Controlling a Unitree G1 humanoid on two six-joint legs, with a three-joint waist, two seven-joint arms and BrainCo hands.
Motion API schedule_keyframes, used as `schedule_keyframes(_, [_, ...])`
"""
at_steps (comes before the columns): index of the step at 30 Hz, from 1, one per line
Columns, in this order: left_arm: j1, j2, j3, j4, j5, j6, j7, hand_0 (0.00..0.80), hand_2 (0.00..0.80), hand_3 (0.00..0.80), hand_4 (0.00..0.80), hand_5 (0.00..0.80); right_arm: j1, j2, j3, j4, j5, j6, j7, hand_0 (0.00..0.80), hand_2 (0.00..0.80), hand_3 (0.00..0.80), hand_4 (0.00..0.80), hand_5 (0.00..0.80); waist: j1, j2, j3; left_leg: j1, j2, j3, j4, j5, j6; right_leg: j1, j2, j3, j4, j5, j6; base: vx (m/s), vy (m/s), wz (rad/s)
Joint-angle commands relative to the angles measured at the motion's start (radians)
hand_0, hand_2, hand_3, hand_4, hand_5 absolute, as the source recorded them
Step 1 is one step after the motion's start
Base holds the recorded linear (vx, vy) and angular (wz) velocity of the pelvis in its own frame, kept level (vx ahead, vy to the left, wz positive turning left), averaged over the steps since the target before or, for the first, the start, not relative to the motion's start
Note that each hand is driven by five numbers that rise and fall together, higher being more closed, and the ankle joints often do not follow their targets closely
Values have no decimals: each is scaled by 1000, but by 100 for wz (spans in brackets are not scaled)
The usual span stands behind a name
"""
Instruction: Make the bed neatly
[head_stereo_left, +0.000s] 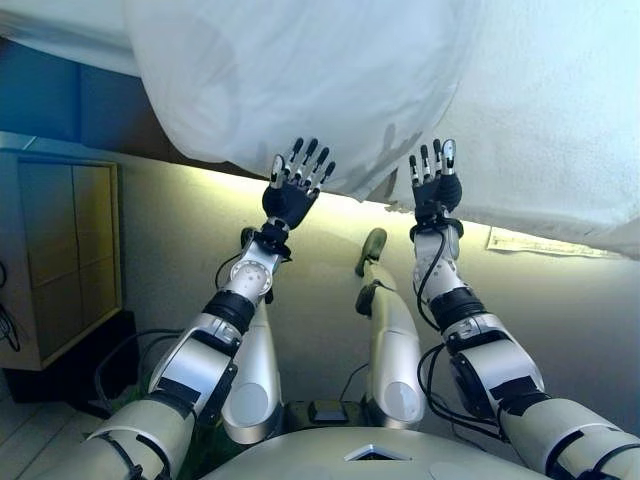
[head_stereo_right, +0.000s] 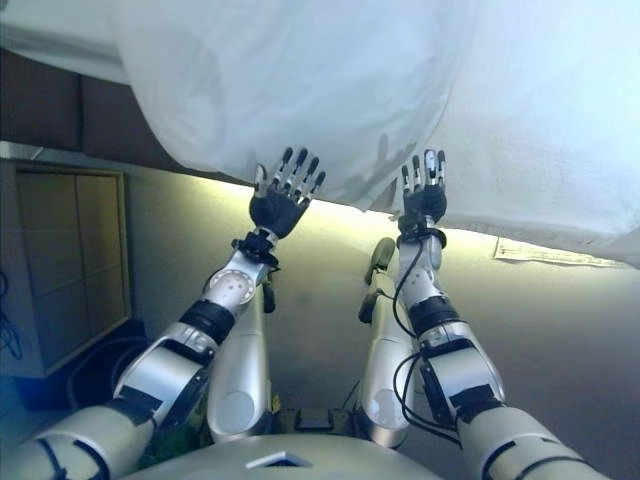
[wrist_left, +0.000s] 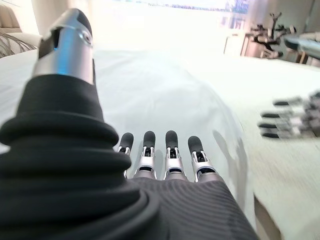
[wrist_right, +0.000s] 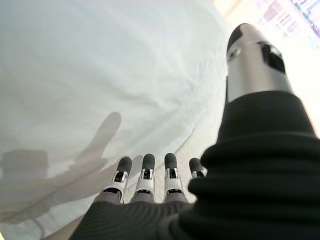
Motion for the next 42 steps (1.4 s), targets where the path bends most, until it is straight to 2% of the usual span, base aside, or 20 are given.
schedule_keyframes(1, [-33, -41, 3, -14, -62, -45, -25, 0, 0, 0, 0, 0, -1, -31, -10, -110, -38, -65, 0, 0, 0, 0, 0, 0, 7, 20, 14, -37, -18, -34, -78, 125, 17, 53, -65, -4, 100, -95, 43, -29, -35, -3])
schedule_keyframes(6, [-8, -27, 43, 0, -82, -100, 61, 0, 0, 0, 0, 0, 2, -26, -12, -132, -43, -65, -15, 0, 0, 0, 0, 0, 20, 18, 29, -46, -24, -35, -76, 125, 24, 37, -72, -10, 107, -93, 44, 0, 0, 0])
schedule_keyframes(11, [30, 3, 113, 29, -47, -105, 155, 0, 0, 0, 0, 0, 3, -24, -23, -125, -49, -72, -4, 0, 0, 0, 0, 0, 38, 31, 40, -44, -37, -37, -88, 130, 29, 29, -80, -19, 115, -97, 45, 0, 0, 0])
schedule_keyframes(19, [45, 40, 230, 122, -39, -41, 168, 0, 0, 0, 0, 0, -22, -48, -67, -30, -35, -84, 63, 0, 0, 0, 0, 0, 65, 63, 42, -51, -61, -47, -96, 136, 37, 11, -98, -32, 149, -115, 43, -8, 33, 6])
schedule_keyframes(23, [35, 44, 257, 179, -7, 0, 158, 0, 0, 0, 0, 0, -45, -59, -81, 32, 2, -89, 111, 0, 0, 0, 0, 0, 77, 69, 42, -57, -73, -59, -94, 138, 44, 6, -105, -38, 161, -120, 44, 0, -6, 11])
schedule_keyframes(26, [32, 32, 259, 201, -9, 14, 127, 0, 0, 0, 0, 0, -64, -61, -87, 65, 17, -92, 137, 0, 0, 0, 0, 0, 85, 73, 42, -61, -82, -66, -89, 137, 51, 2, -109, -41, 170, -121, 44, 3, -12, 12])
schedule_keyframes(32, [20, 10, 232, 203, -41, 13, 57, 0, 0, 0, 0, 0, -107, -68, -68, 78, 7, -122, 104, 0, 0, 0, 0, 0, 88, 81, 42, -73, -94, -69, -76, 132, 57, -12, -109, -33, 178, -121, 45, 4, 27, 9])
schedule_keyframes(36, [-15, -12, 194, 183, -67, 0, 5, 0, 0, 0, 0, 0, -140, -76, -59, 71, -22, -164, 64, 0, 0, 0, 0, 0, 81, 86, 42, -96, -104, -74, -69, 131, 63, -46, -105, -16, 194, -115, 44, -9, 53, 5])
schedule_keyframes(42, [-56, -32, 117, 127, -135, -42, -56, 0, 0, 0, 0, 0, -183, -79, -34, 29, -63, -181, 21, 0, 0, 0, 0, 0, 63, 82, 43, -145, -109, -71, -45, 121, 72, -102, -92, 5, 203, -103, 43, -26, 48, 0])
